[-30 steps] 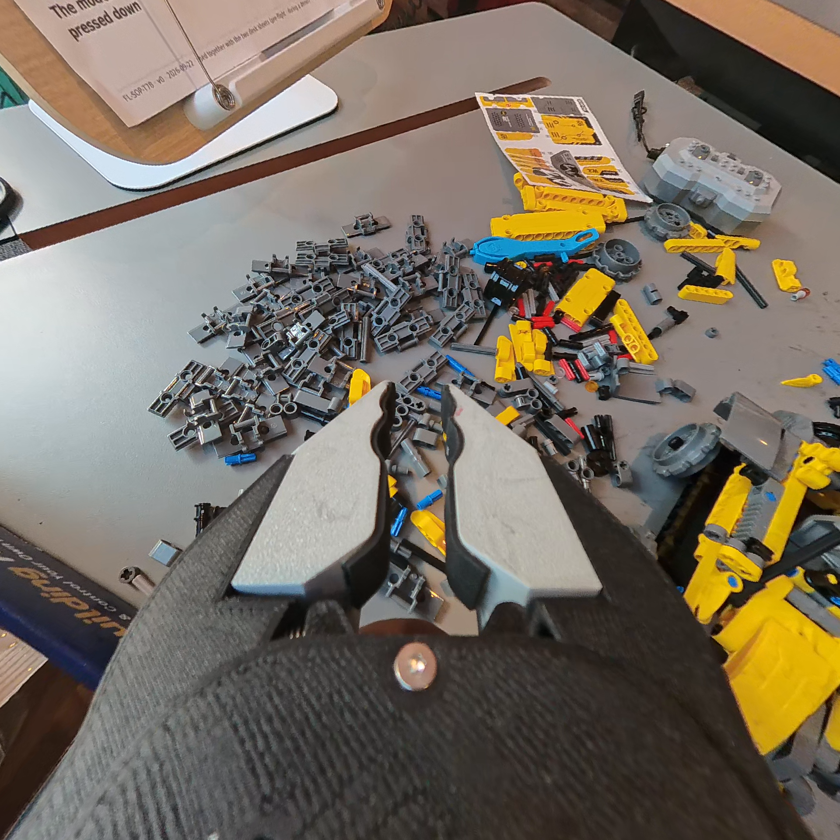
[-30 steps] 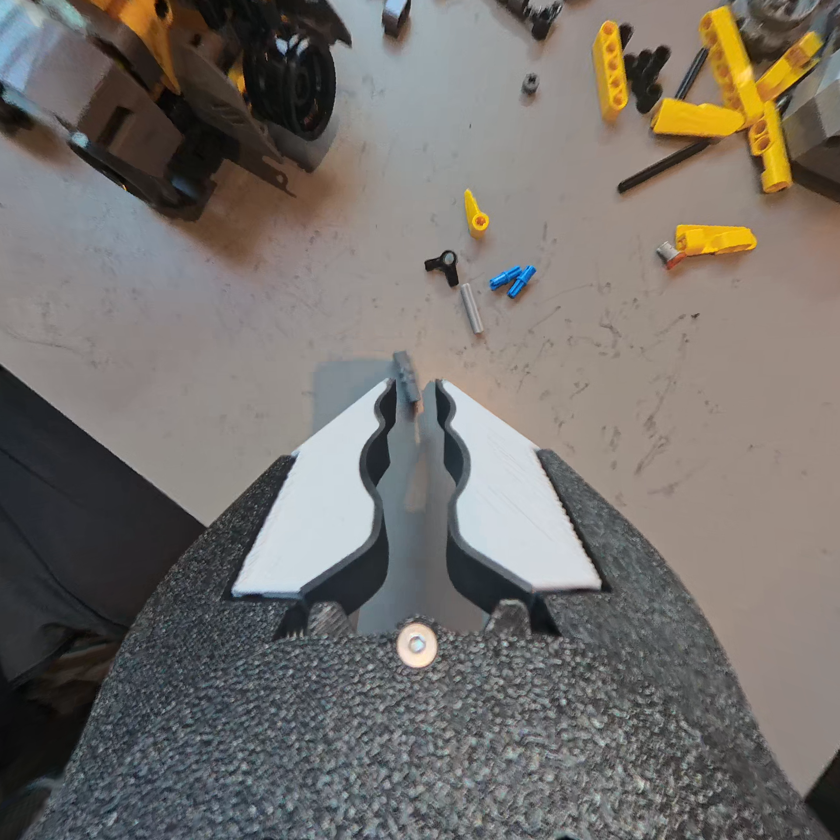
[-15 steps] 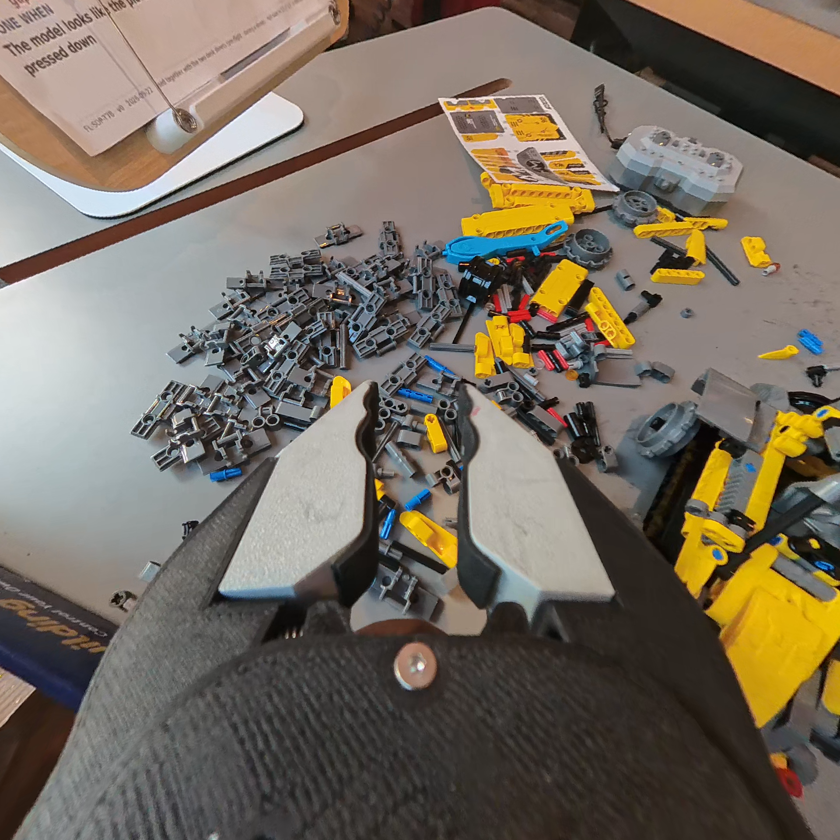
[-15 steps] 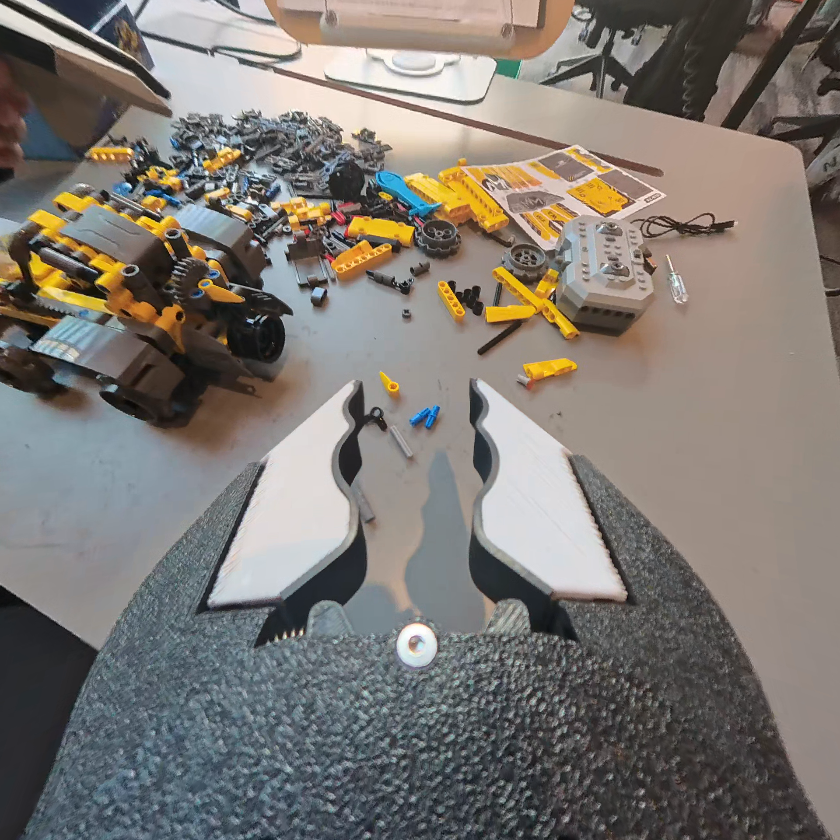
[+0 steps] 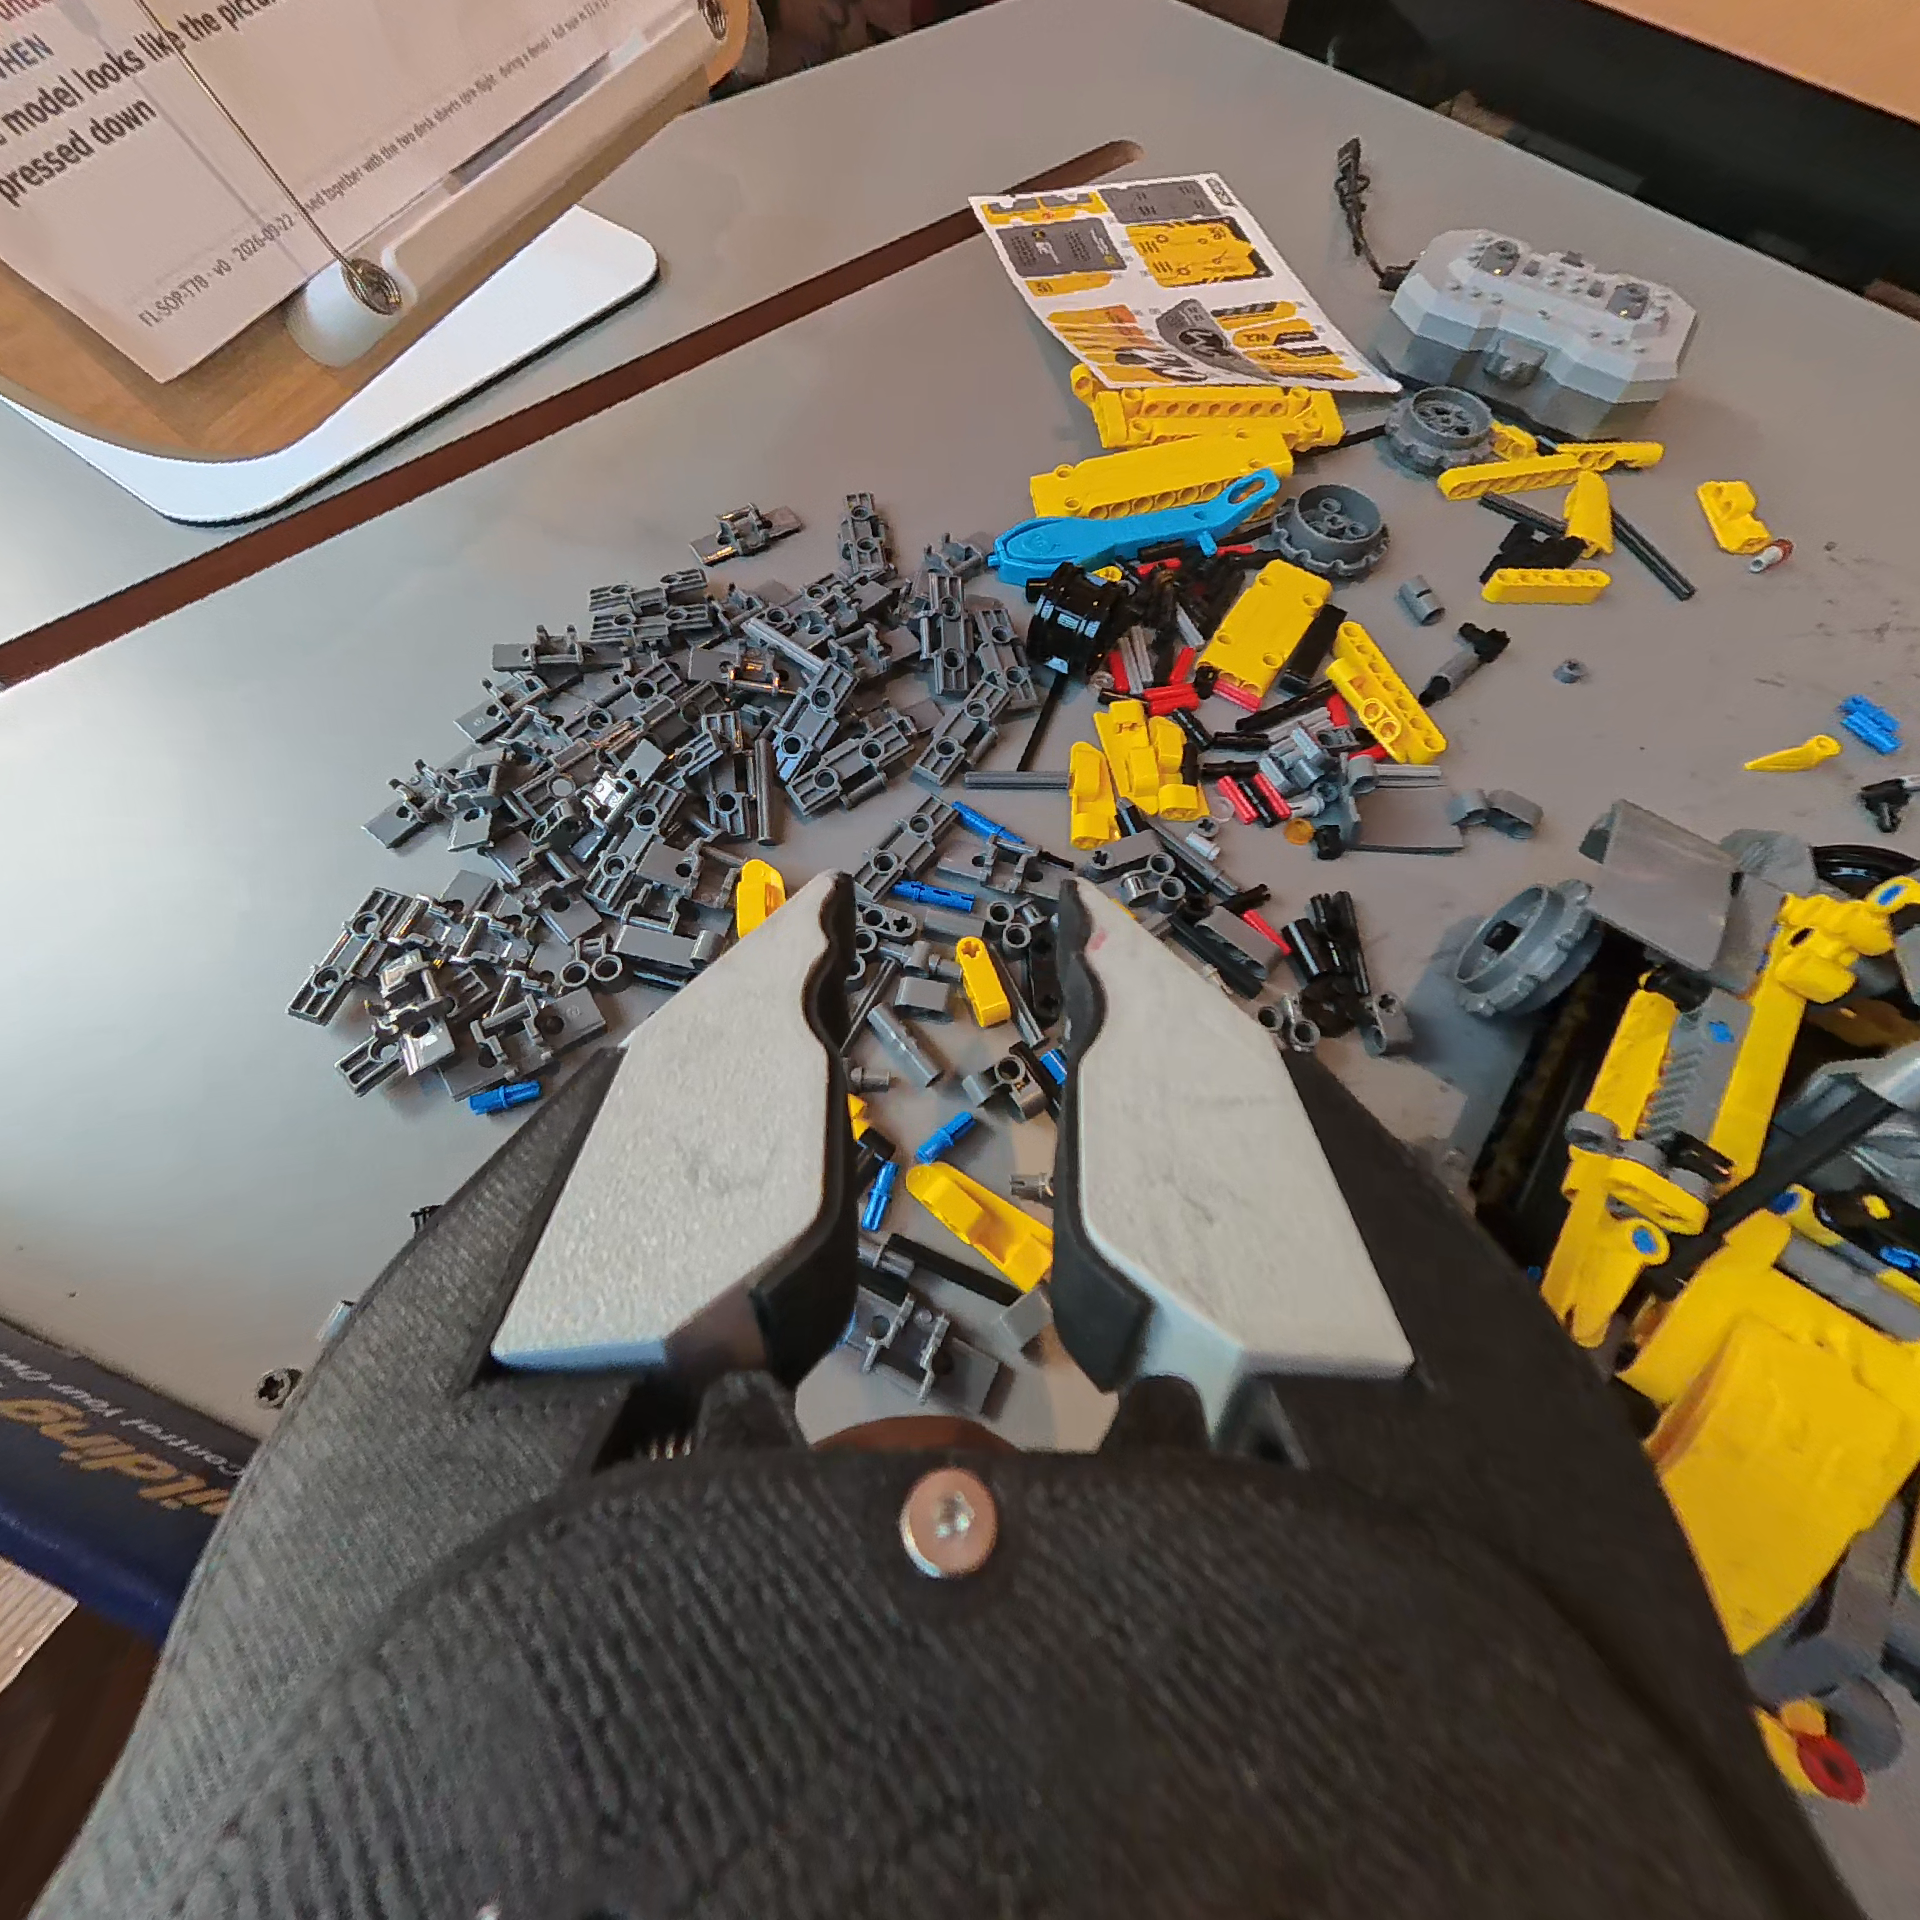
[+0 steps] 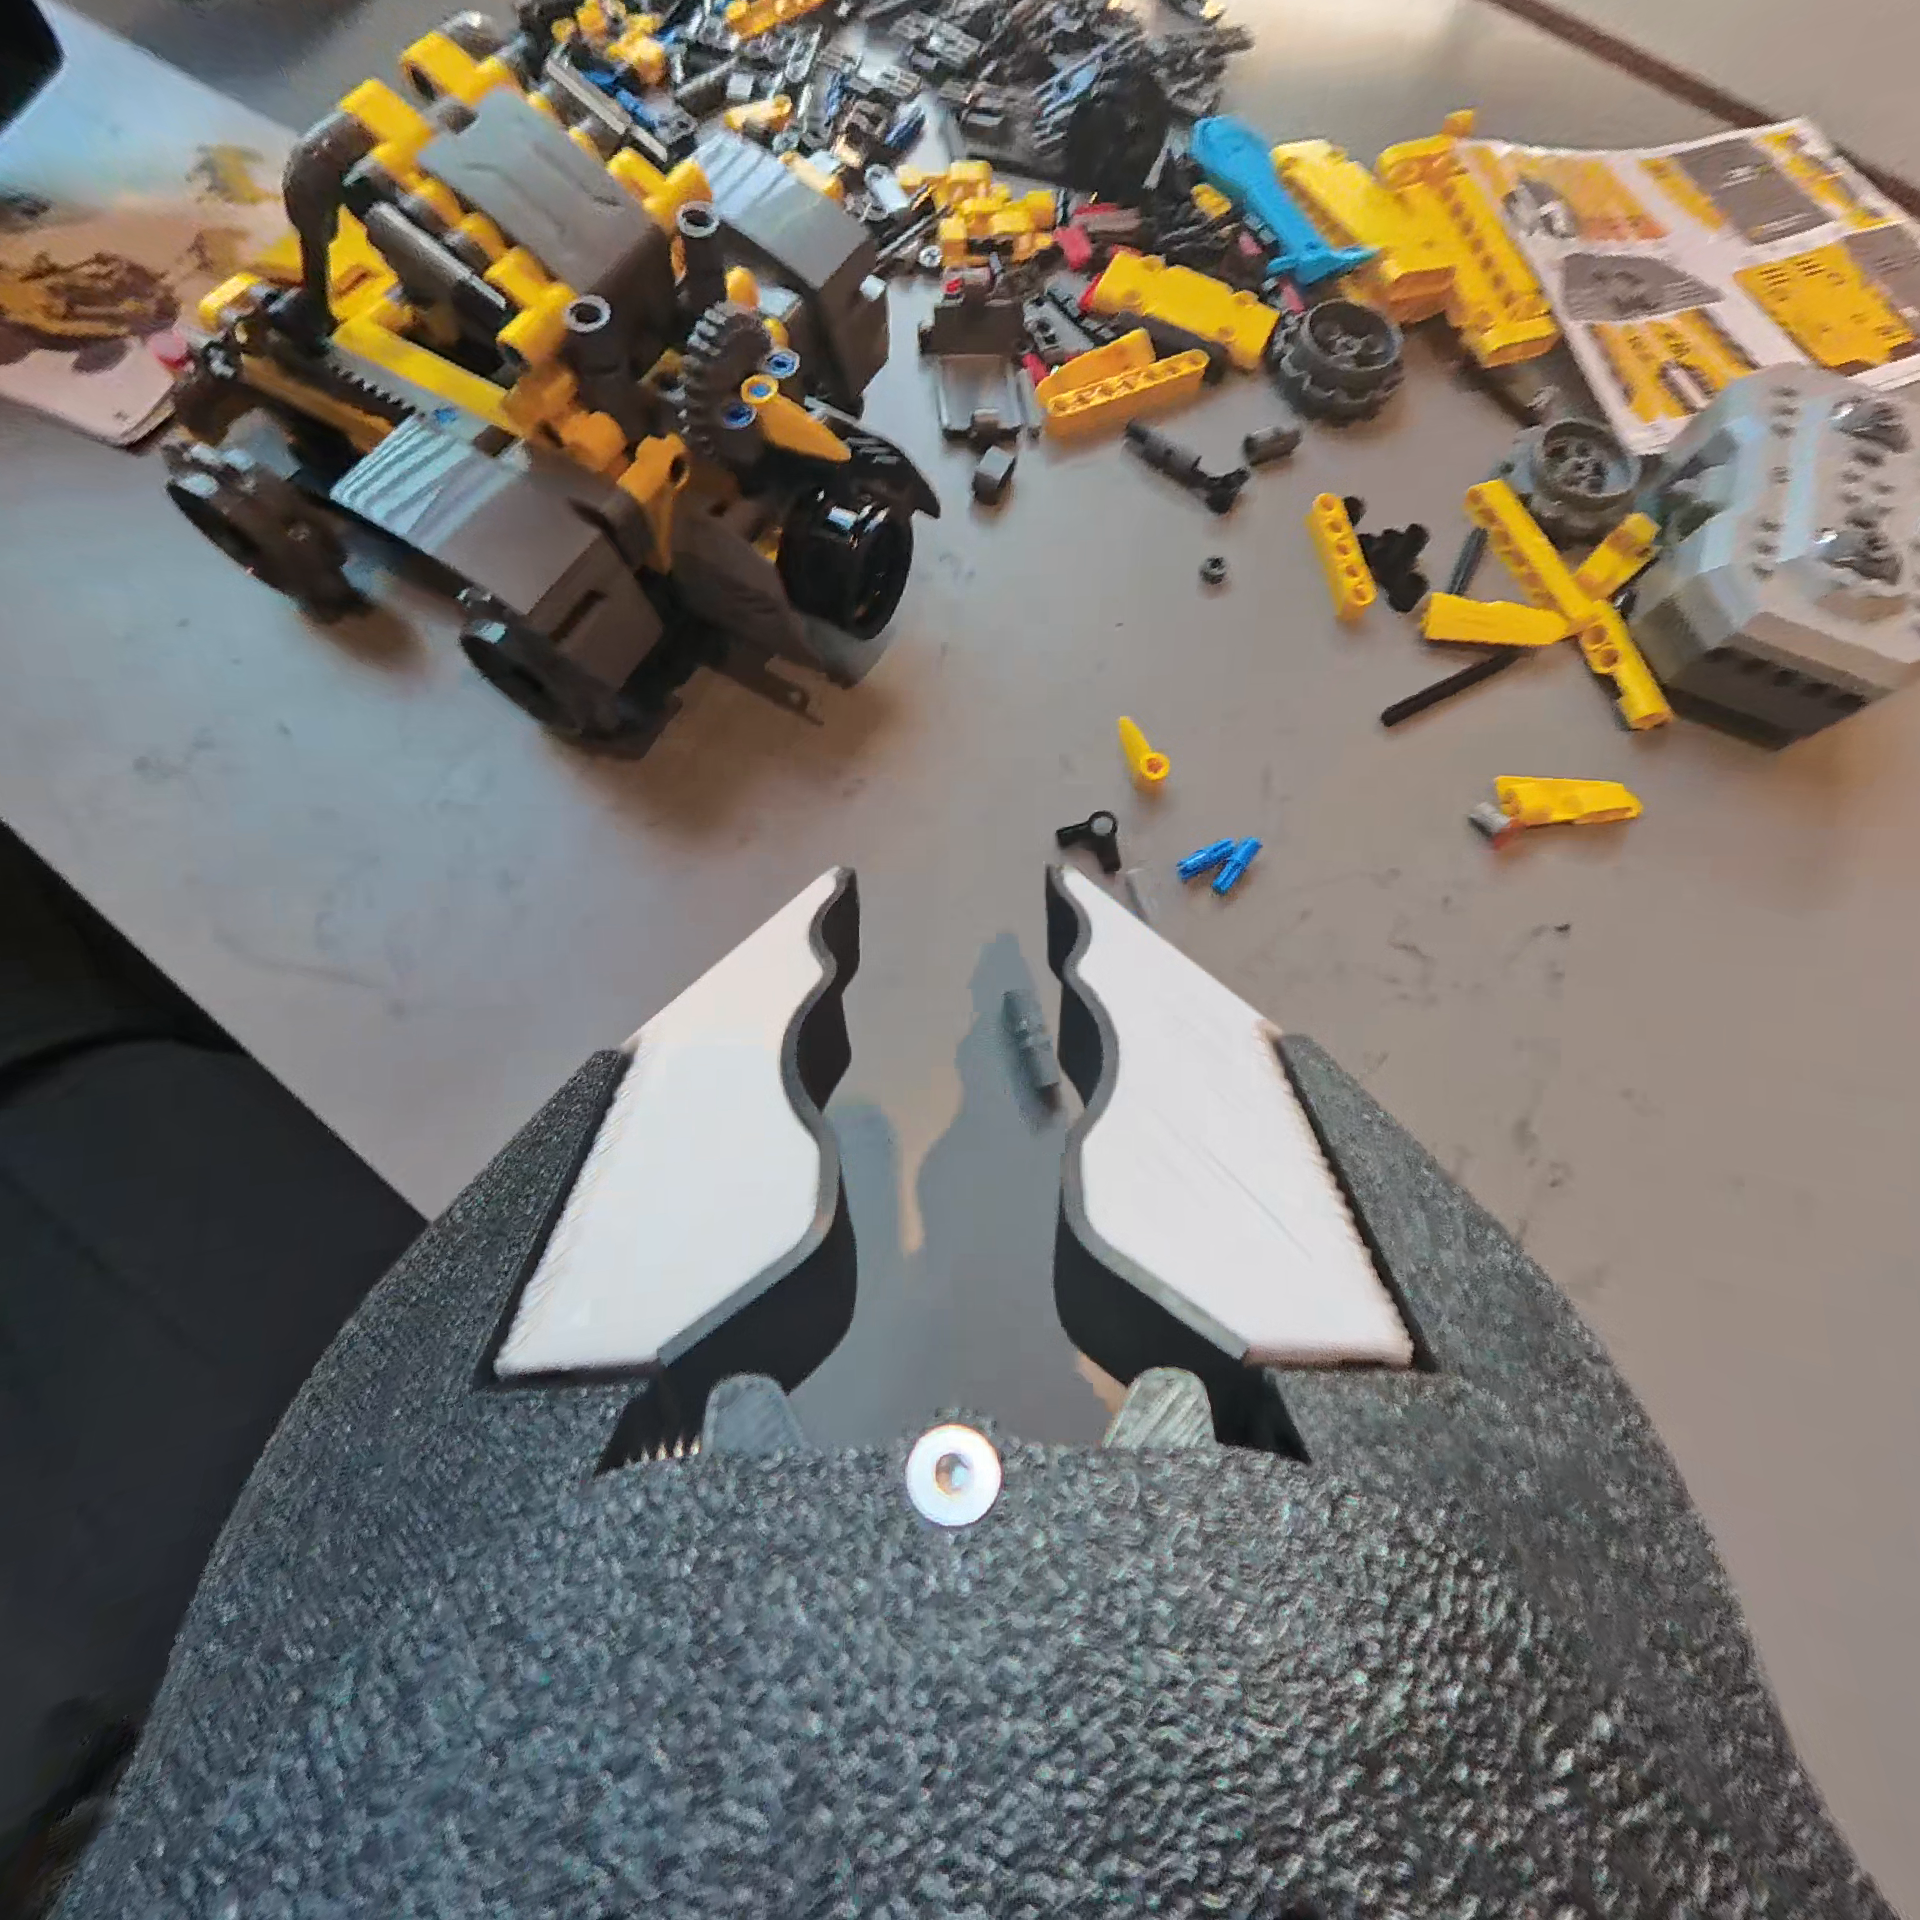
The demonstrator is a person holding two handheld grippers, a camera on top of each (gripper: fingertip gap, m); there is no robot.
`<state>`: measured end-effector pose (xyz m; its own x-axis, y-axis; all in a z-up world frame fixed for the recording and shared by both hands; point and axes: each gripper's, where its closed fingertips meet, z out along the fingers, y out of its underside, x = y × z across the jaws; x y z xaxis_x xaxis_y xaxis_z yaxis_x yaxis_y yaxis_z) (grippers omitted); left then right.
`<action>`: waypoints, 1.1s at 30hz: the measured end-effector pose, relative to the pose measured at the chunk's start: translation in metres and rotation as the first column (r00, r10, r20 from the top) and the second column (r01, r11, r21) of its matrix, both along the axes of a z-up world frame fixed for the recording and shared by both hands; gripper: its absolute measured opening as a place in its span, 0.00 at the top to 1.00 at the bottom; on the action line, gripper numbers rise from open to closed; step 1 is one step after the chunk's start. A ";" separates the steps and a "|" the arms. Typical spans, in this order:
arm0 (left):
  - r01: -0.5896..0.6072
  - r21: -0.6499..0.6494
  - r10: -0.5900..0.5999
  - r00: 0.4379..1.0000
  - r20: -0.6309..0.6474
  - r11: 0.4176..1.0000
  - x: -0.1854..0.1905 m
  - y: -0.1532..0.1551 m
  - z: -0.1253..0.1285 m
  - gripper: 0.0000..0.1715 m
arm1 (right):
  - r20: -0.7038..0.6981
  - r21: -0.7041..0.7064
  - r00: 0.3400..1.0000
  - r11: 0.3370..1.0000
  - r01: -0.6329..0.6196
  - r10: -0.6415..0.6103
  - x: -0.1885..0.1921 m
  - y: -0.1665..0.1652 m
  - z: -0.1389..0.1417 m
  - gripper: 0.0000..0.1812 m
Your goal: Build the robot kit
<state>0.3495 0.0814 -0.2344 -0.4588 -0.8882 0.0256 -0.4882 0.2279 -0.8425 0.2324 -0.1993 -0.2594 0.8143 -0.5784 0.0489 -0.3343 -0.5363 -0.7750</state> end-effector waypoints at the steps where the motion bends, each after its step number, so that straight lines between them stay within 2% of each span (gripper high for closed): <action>1: 0.002 0.000 -0.002 1.000 0.002 1.000 0.000 -0.001 0.001 0.79 | -0.012 -0.023 1.000 1.000 -0.007 0.007 -0.003 -0.002 -0.003 0.82; 6: 0.011 0.007 -0.011 1.000 0.001 1.000 -0.001 -0.002 -0.001 0.80 | -0.049 -0.117 0.999 0.993 -0.009 0.003 -0.010 -0.021 -0.015 0.87; 13: 0.015 0.020 -0.015 1.000 -0.010 1.000 -0.001 -0.003 -0.004 0.81 | -0.109 -0.168 0.994 0.985 -0.024 0.005 -0.018 -0.041 -0.025 0.87; 23: 0.021 0.038 -0.020 1.000 -0.005 0.999 -0.002 -0.004 -0.006 0.82 | -0.164 -0.172 0.986 0.983 -0.061 0.033 0.001 -0.035 -0.040 0.90; 28: 0.020 0.038 -0.020 1.000 -0.005 0.999 -0.001 -0.003 -0.005 0.82 | -0.218 -0.163 0.973 0.980 -0.112 0.075 0.002 -0.032 -0.043 0.97; 33: 0.022 0.037 -0.022 1.000 -0.001 0.999 -0.002 -0.004 -0.005 0.82 | -0.196 -0.131 0.977 0.986 -0.106 0.079 0.000 -0.025 -0.040 0.98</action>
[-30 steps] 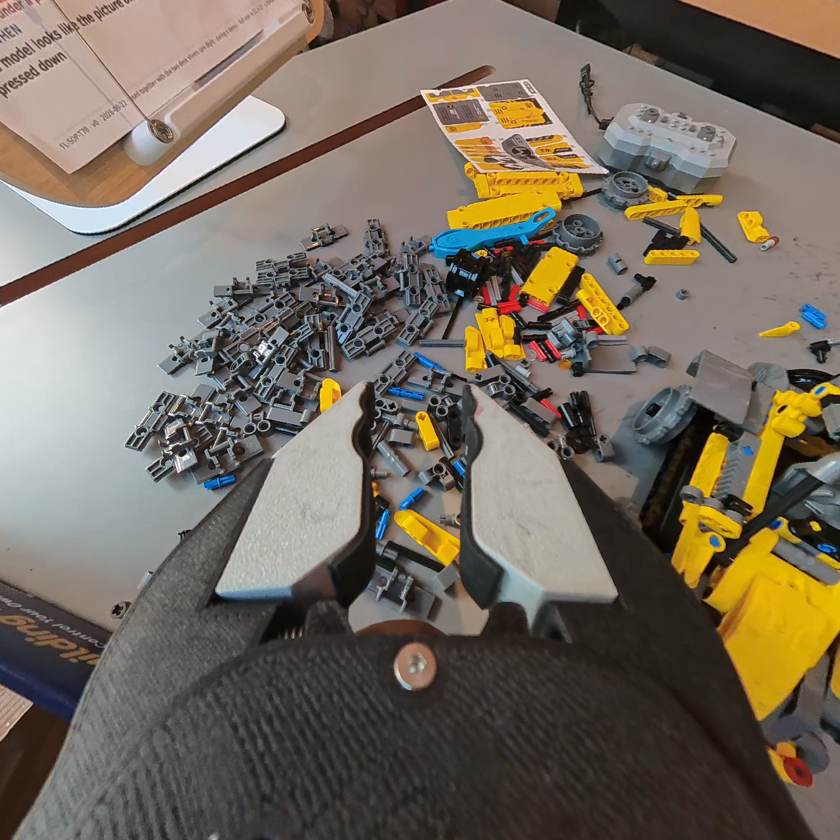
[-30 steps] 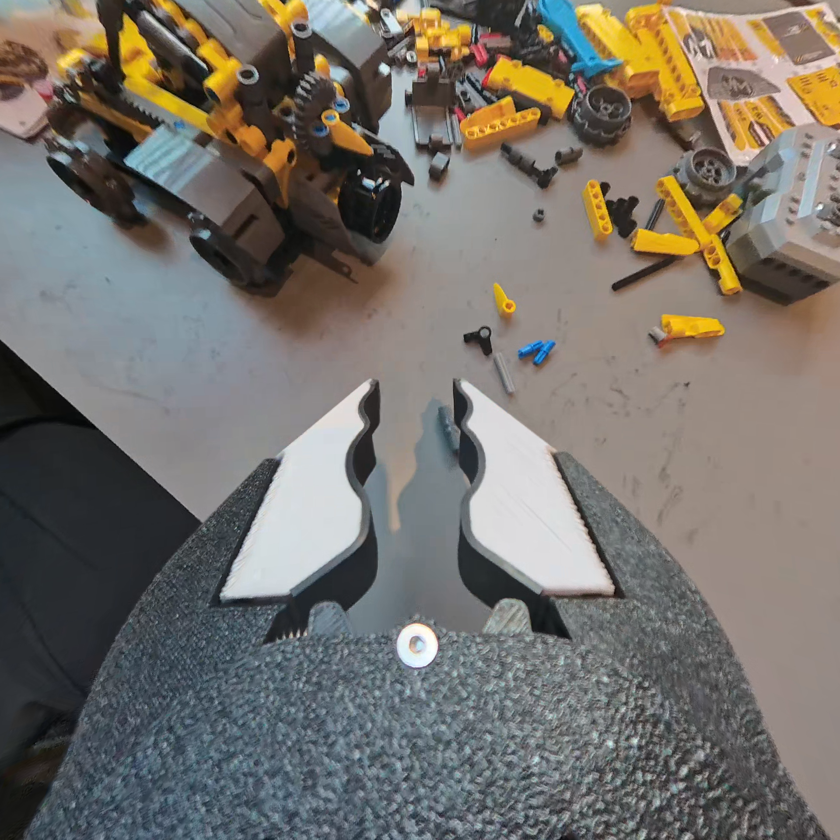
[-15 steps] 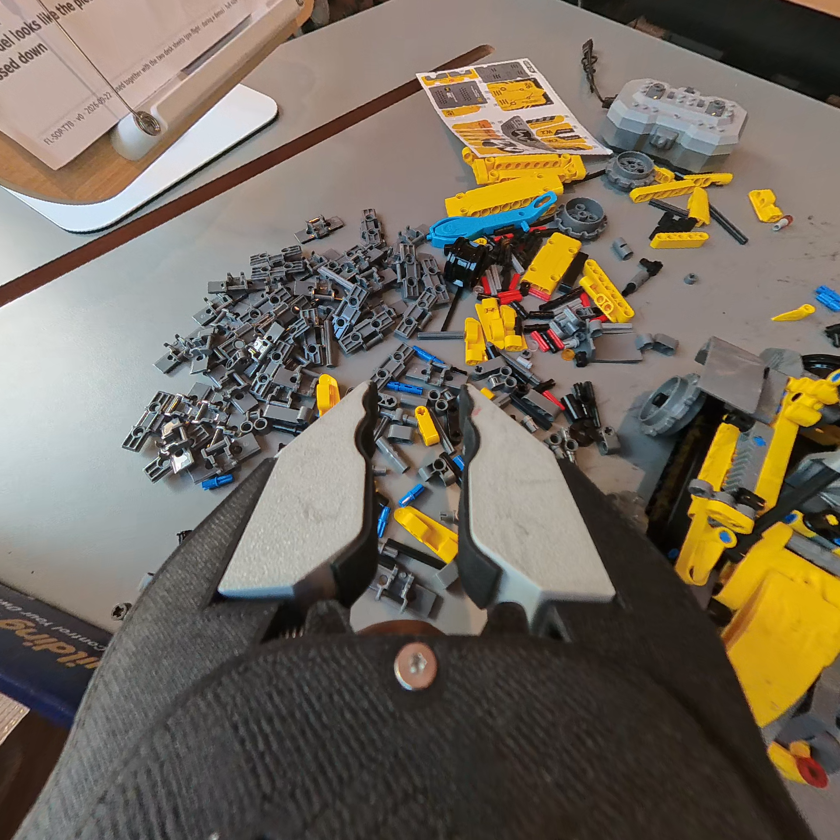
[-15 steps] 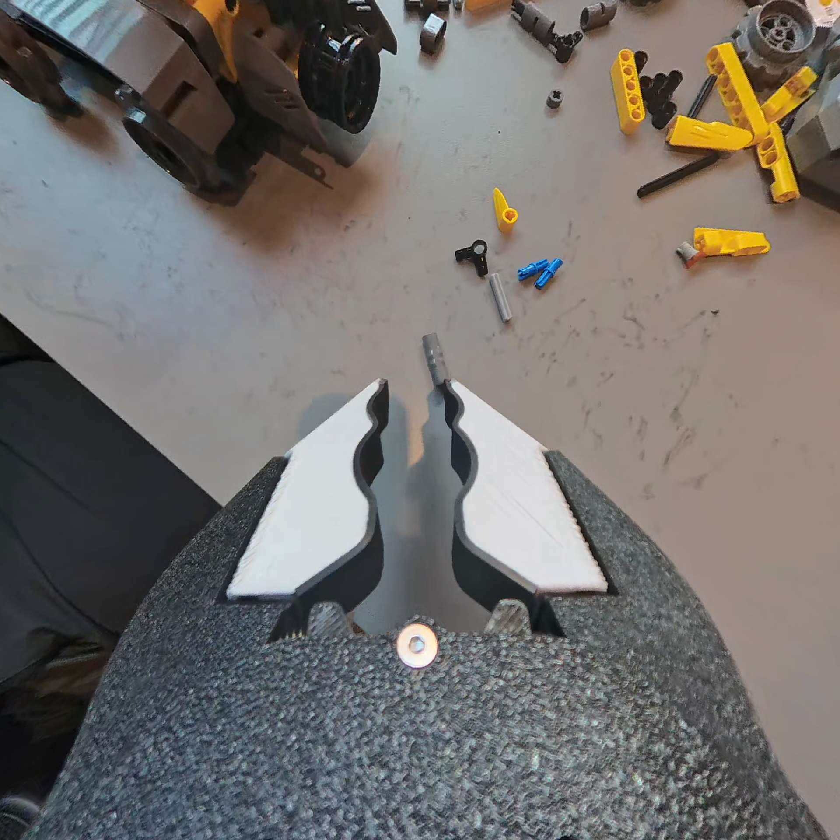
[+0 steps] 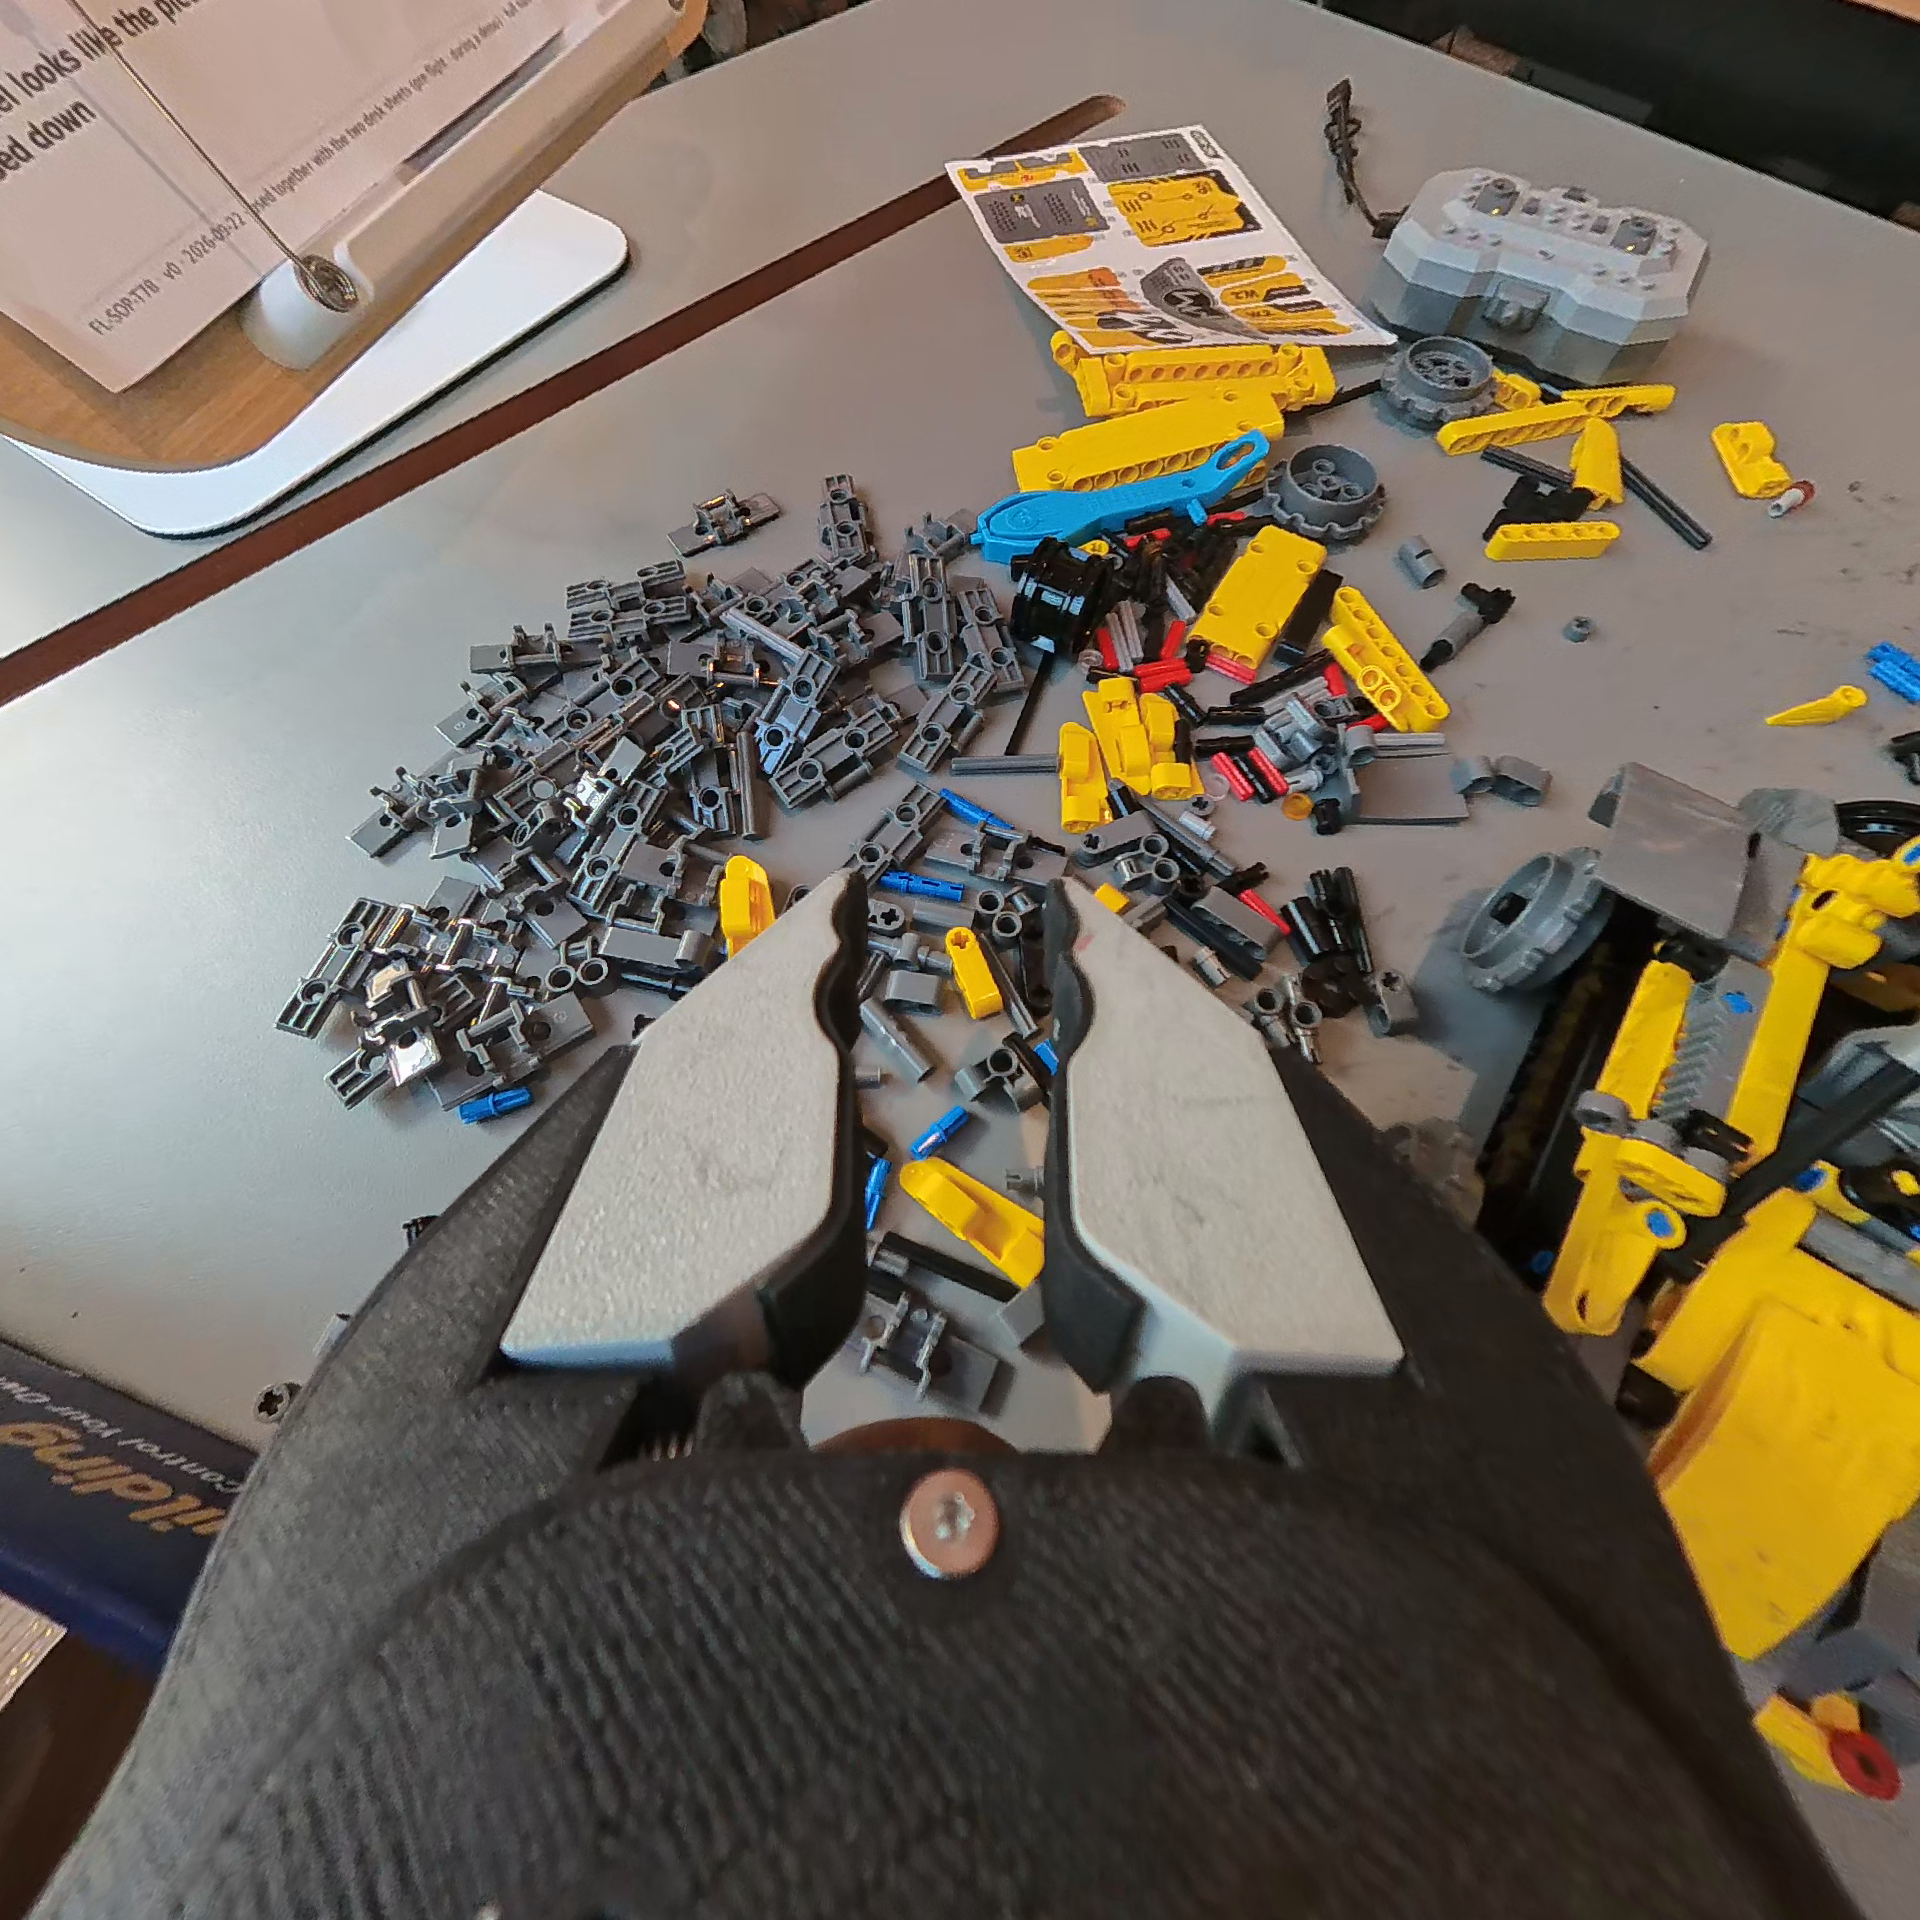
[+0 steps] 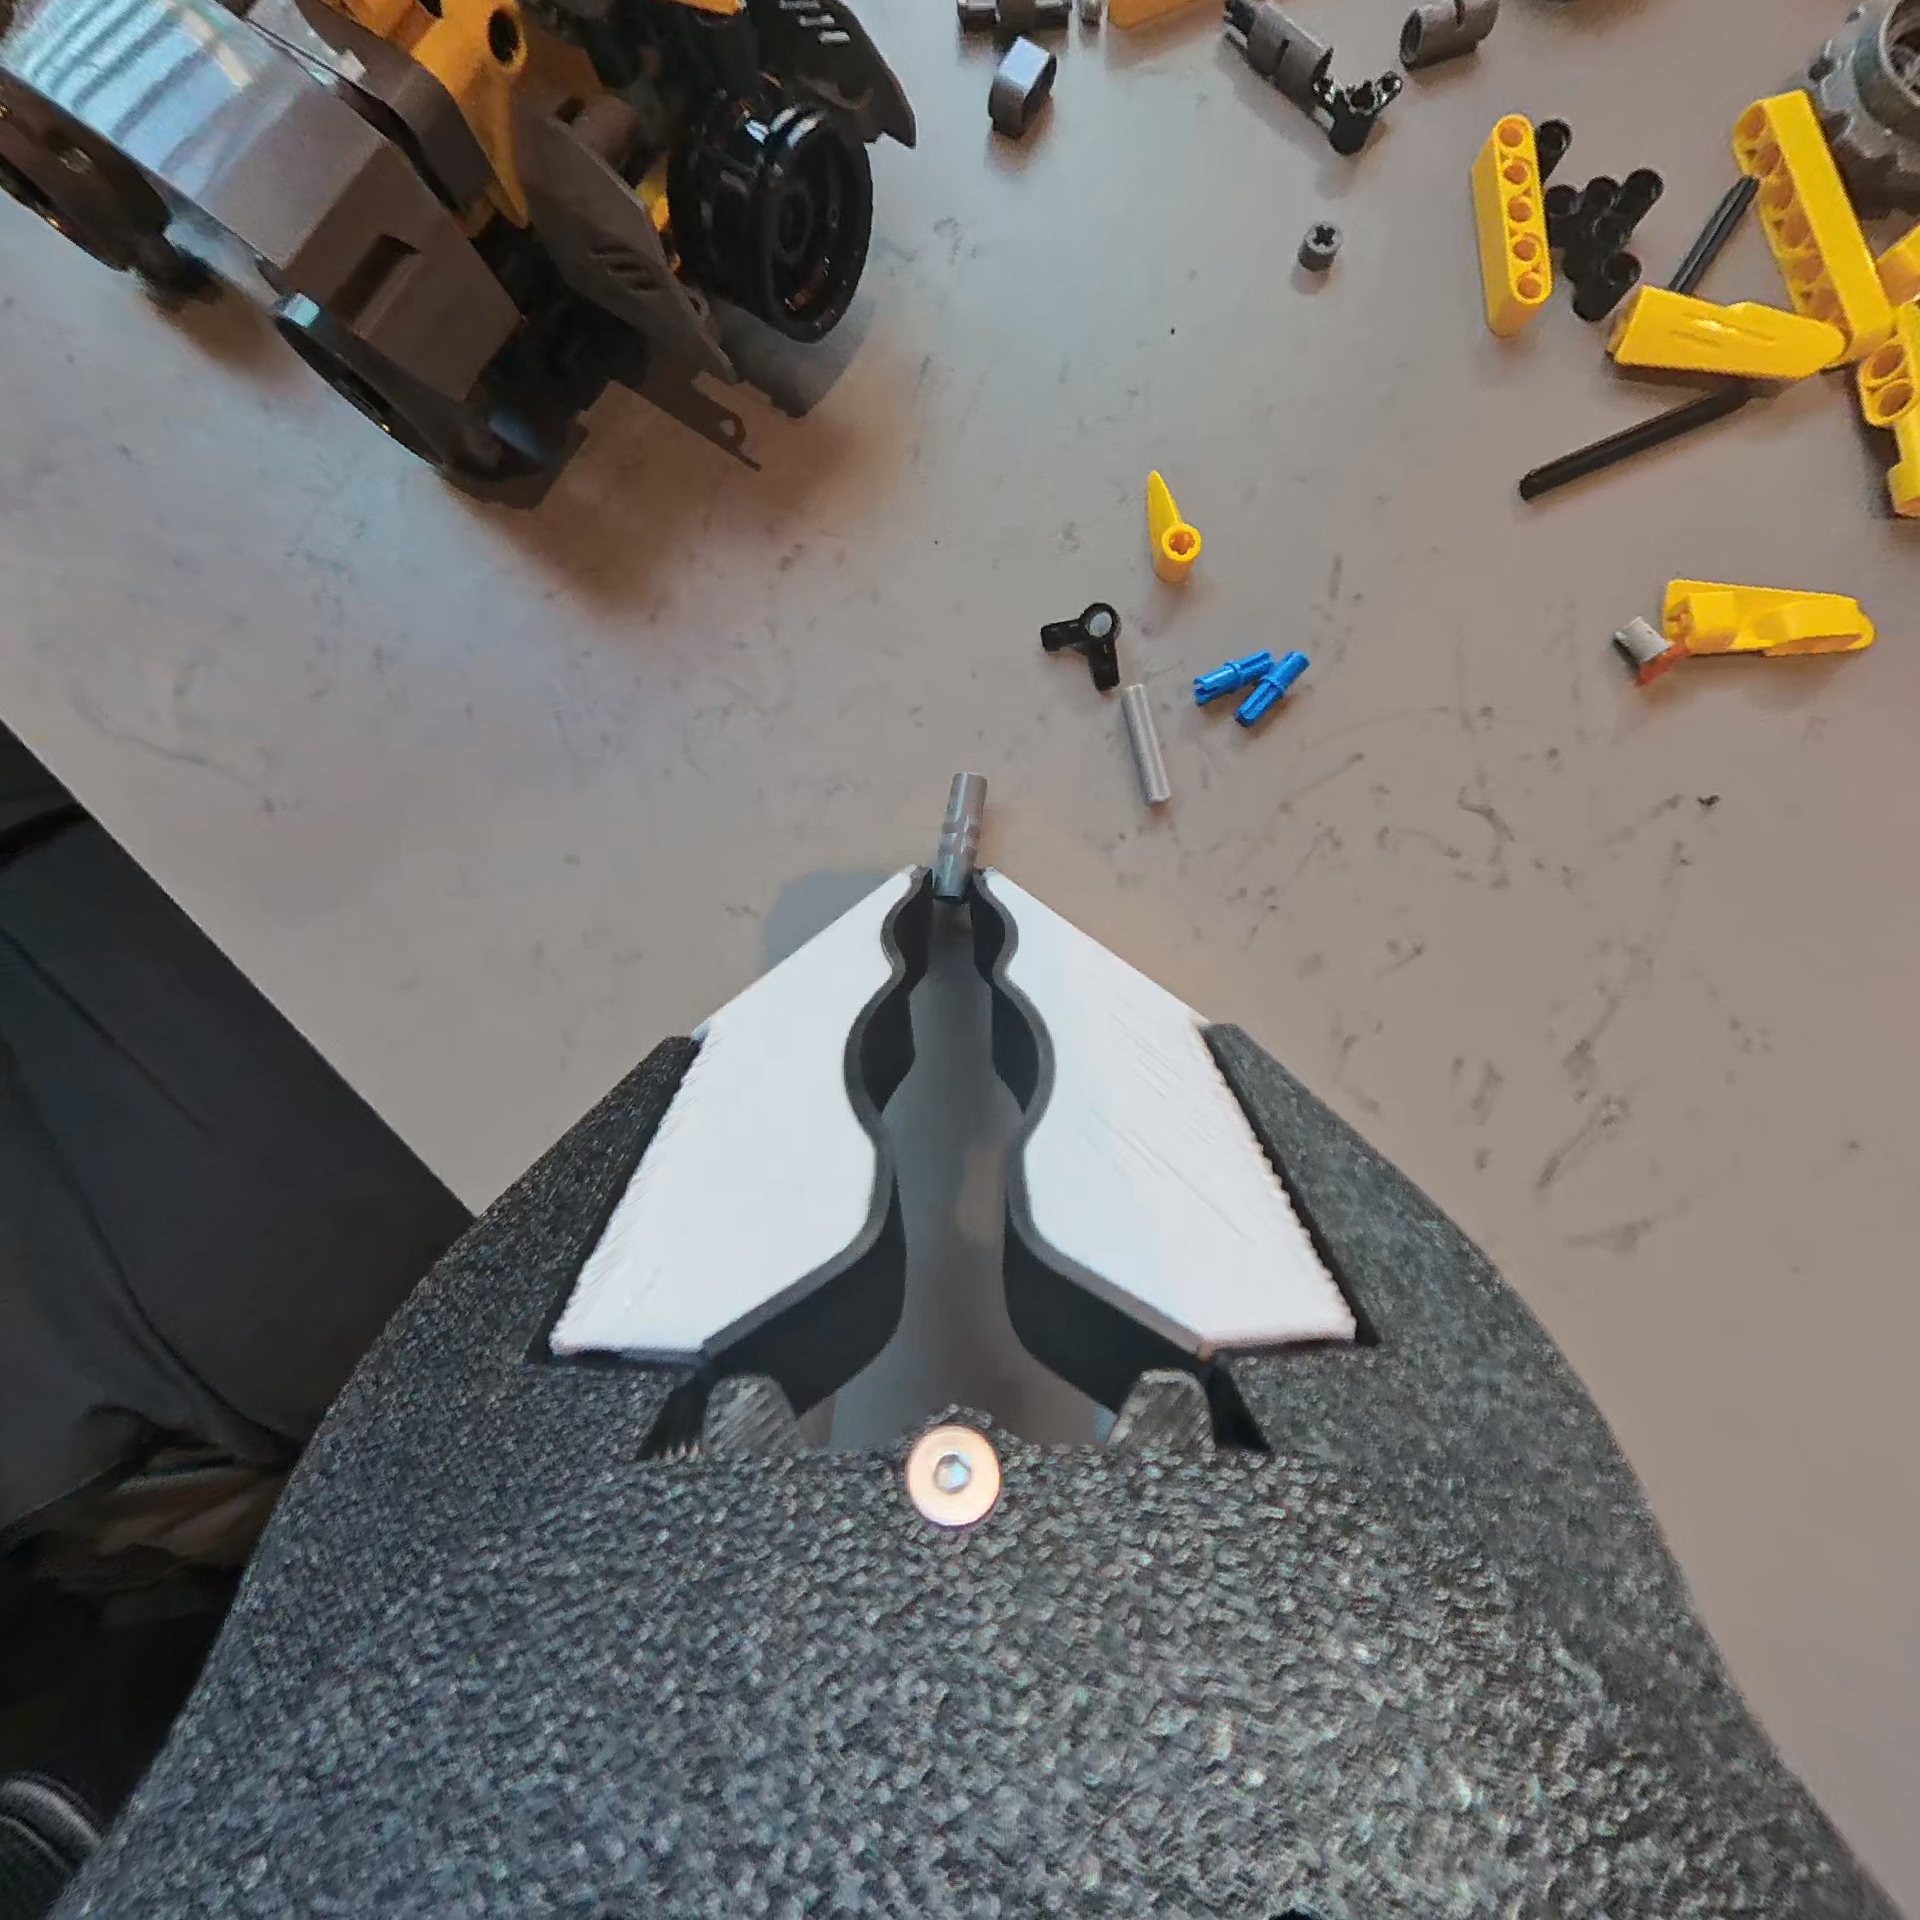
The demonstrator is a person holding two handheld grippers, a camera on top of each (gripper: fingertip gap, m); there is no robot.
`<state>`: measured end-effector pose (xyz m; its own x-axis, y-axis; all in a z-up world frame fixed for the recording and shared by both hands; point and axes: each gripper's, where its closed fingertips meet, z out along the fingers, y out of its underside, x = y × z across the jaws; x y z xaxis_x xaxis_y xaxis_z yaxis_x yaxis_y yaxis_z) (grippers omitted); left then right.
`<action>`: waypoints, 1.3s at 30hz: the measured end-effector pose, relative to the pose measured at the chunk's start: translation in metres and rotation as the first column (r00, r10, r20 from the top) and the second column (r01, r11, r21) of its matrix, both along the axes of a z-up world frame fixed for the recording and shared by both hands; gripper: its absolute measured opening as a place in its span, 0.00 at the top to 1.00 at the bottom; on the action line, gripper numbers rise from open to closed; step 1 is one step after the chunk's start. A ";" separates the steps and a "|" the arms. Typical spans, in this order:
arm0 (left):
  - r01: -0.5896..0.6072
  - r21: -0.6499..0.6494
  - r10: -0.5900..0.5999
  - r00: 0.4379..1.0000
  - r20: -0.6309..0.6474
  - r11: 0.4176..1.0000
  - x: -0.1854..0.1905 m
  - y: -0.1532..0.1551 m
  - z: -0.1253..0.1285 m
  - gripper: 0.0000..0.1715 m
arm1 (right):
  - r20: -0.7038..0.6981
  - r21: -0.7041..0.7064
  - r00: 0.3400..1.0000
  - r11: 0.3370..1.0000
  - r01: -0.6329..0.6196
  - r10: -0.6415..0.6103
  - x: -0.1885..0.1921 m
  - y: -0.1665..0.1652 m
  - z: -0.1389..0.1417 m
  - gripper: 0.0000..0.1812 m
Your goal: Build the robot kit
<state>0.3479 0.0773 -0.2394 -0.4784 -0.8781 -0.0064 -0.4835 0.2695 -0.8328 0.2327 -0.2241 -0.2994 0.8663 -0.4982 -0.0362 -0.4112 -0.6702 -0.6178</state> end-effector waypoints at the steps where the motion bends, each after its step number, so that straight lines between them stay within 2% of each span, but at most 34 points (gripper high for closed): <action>1: 0.001 0.003 -0.001 1.000 0.002 1.000 0.000 0.000 0.000 0.82 | 0.007 0.008 1.000 1.000 0.002 -0.002 -0.001 0.001 0.002 0.98; 5: 0.003 0.026 -0.003 1.000 -0.004 1.000 0.000 -0.001 -0.004 0.82 | 0.020 0.006 1.000 1.000 -0.006 0.006 -0.007 0.000 0.005 0.98; 11: 0.001 0.024 -0.001 1.000 0.012 1.000 0.000 -0.001 0.000 0.83 | 0.032 -0.119 0.999 0.993 -0.011 0.015 -0.008 -0.017 0.000 0.98; 26: 0.006 0.022 -0.006 1.000 0.010 1.000 -0.001 -0.001 0.000 0.83 | 0.018 -0.224 0.995 0.971 -0.088 0.094 -0.014 -0.023 -0.002 0.97; 35: 0.010 0.030 -0.010 1.000 0.005 0.999 -0.001 -0.002 -0.002 0.82 | 0.017 -0.194 0.997 0.978 -0.075 0.080 -0.014 -0.023 -0.002 0.94; 39: 0.008 0.033 -0.008 1.000 0.005 0.999 0.000 -0.002 -0.003 0.83 | 0.009 -0.117 0.997 0.991 -0.071 0.073 -0.016 -0.016 0.001 0.92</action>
<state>0.3474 0.0753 -0.2420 -0.4853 -0.8735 -0.0381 -0.4771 0.3011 -0.8257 0.2167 -0.2404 -0.2980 0.9001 -0.4345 0.0307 -0.3513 -0.7658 -0.5387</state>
